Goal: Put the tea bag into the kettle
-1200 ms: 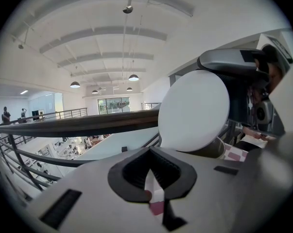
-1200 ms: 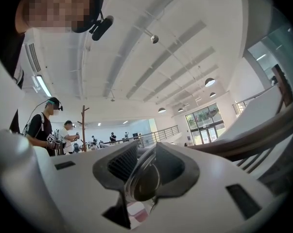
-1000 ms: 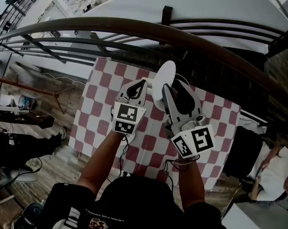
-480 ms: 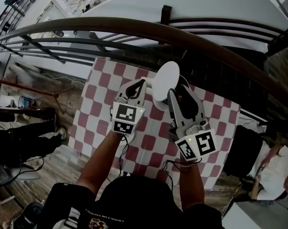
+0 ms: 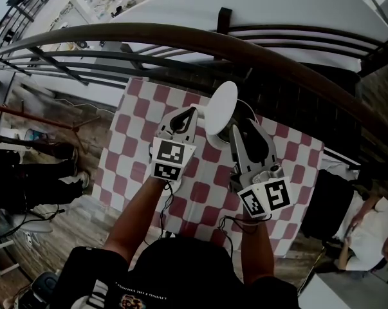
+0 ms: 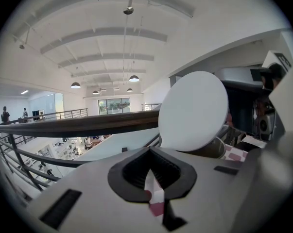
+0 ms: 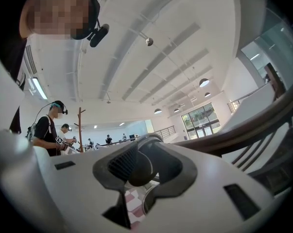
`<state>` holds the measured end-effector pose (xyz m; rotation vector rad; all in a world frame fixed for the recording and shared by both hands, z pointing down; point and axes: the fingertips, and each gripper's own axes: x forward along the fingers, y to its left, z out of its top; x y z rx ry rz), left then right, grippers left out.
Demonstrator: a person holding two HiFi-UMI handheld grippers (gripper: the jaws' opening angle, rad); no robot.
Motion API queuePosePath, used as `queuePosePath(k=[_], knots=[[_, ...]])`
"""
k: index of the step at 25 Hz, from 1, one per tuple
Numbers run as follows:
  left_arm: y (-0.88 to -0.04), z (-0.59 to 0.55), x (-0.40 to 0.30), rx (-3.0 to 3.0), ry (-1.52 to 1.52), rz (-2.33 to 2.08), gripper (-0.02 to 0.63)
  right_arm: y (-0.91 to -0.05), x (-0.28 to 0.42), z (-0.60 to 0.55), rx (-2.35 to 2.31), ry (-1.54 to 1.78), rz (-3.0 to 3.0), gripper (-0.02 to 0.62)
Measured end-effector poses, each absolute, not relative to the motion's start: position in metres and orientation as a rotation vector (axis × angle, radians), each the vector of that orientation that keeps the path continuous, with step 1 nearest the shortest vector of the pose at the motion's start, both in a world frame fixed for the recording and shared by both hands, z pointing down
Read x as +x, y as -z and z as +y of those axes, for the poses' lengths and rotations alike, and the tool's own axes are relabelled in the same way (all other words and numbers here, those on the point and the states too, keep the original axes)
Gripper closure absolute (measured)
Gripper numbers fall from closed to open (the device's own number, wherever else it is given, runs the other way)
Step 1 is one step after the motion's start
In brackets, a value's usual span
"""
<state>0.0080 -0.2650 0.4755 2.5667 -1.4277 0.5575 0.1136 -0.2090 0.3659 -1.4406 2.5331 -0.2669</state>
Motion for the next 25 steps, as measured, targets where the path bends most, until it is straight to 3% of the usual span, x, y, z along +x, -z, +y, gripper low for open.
queuePosePath(k=[9, 25], knots=[[-0.474, -0.265, 0.008, 2.567, -0.556, -1.436, 0.607, -0.422, 0.115, -0.213, -1.523, 0.407, 2.589, 0.486], [-0.473, -0.257, 0.007, 2.557, -0.569, -1.466, 0.607, -0.429, 0.117, -0.207, -1.551, 0.404, 2.615, 0.486]])
